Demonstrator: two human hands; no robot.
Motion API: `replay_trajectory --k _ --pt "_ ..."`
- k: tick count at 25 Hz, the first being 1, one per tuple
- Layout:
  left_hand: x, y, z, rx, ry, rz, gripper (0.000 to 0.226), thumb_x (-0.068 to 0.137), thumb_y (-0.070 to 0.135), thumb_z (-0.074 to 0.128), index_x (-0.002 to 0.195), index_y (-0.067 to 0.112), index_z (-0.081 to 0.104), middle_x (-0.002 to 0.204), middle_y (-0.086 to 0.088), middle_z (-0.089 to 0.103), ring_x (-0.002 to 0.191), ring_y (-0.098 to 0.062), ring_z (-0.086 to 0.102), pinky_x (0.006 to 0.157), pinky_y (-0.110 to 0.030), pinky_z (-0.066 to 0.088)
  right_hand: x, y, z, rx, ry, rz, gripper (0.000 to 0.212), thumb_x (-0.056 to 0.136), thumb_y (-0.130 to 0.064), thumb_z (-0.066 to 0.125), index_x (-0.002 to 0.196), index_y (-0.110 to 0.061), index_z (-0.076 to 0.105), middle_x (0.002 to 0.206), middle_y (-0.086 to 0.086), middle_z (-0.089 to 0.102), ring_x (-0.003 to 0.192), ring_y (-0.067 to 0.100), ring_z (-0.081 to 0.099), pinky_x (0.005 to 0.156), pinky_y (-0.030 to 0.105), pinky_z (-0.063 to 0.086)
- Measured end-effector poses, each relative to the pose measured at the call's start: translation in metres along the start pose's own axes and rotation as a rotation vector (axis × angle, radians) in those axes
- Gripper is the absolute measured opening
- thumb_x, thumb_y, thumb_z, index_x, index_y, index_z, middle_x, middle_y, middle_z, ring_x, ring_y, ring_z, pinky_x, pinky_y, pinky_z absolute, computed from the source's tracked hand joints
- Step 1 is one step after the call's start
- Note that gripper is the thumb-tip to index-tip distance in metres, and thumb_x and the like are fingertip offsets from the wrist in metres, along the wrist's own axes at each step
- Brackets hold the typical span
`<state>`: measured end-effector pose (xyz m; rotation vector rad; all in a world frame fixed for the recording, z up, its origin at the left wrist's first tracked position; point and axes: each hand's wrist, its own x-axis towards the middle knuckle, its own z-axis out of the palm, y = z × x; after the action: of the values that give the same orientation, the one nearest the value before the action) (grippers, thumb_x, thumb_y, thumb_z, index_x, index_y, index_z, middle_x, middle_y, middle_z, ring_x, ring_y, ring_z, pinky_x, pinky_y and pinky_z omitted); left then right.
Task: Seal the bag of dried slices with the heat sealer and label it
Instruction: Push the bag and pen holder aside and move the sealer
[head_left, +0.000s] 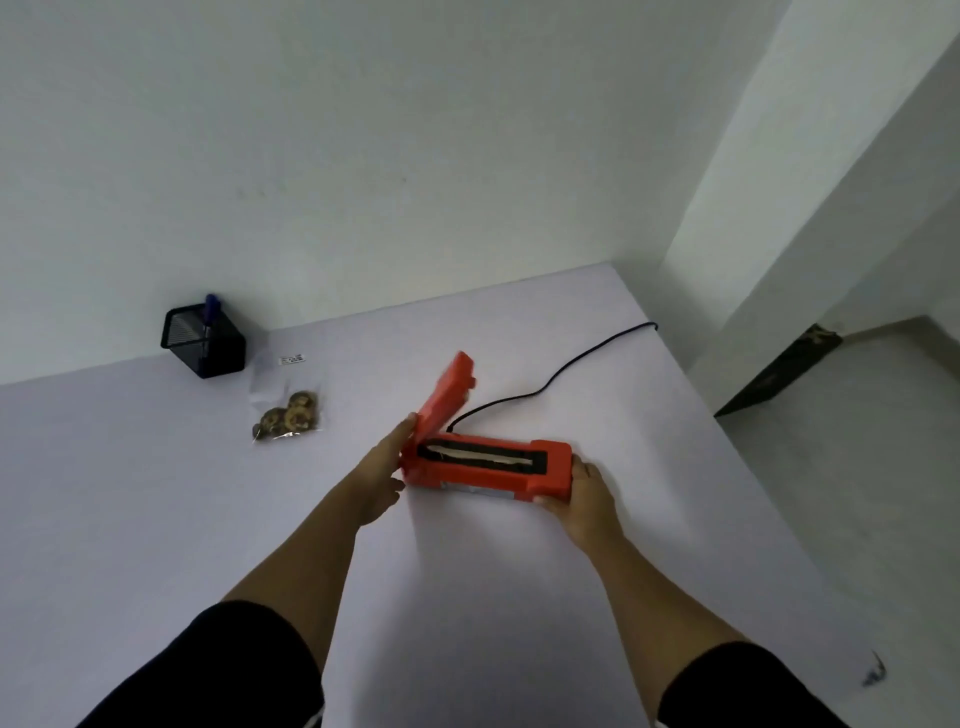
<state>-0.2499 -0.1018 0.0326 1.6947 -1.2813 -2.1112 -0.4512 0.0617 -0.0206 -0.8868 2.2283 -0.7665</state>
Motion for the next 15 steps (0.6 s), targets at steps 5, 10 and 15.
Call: replay_trajectory --k 5,10,15 --pt "0.013 0.014 0.007 0.053 0.074 0.147 0.092 0.065 0.072 0.061 0.132 0.012 0.043 0.124 -0.006 0.051 0.11 -0.031 0.052 0.088 -0.043 0.044 0.034 -0.02 -0.012 0.057 -0.008 -0.098 0.063 0.077 -0.023 0.076 0.131 -0.011 0.047 0.127 0.012 0.053 0.118 0.028 0.053 0.102 0.044 0.044" --pt "0.054 0.05 -0.008 0.031 0.174 0.187 0.102 0.055 0.076 0.061 0.13 0.011 0.041 0.12 -0.012 0.054 0.094 -0.029 0.059 0.067 -0.033 0.048 0.113 -0.042 -0.012 0.045 -0.069 -0.161 0.064 0.075 -0.026 0.077 0.131 -0.017 0.048 0.125 0.008 0.055 0.116 0.024 0.055 0.1 0.047 0.046" --pt "0.113 0.097 -0.017 -0.016 0.219 0.182 0.083 0.079 0.062 0.057 0.135 0.006 0.033 0.121 -0.012 0.048 0.101 -0.032 0.055 0.076 -0.039 0.048 0.198 -0.081 -0.017 -0.012 -0.117 -0.226 0.069 0.074 -0.021 0.078 0.134 -0.013 0.045 0.128 0.011 0.052 0.119 0.026 0.052 0.104 0.041 0.042"
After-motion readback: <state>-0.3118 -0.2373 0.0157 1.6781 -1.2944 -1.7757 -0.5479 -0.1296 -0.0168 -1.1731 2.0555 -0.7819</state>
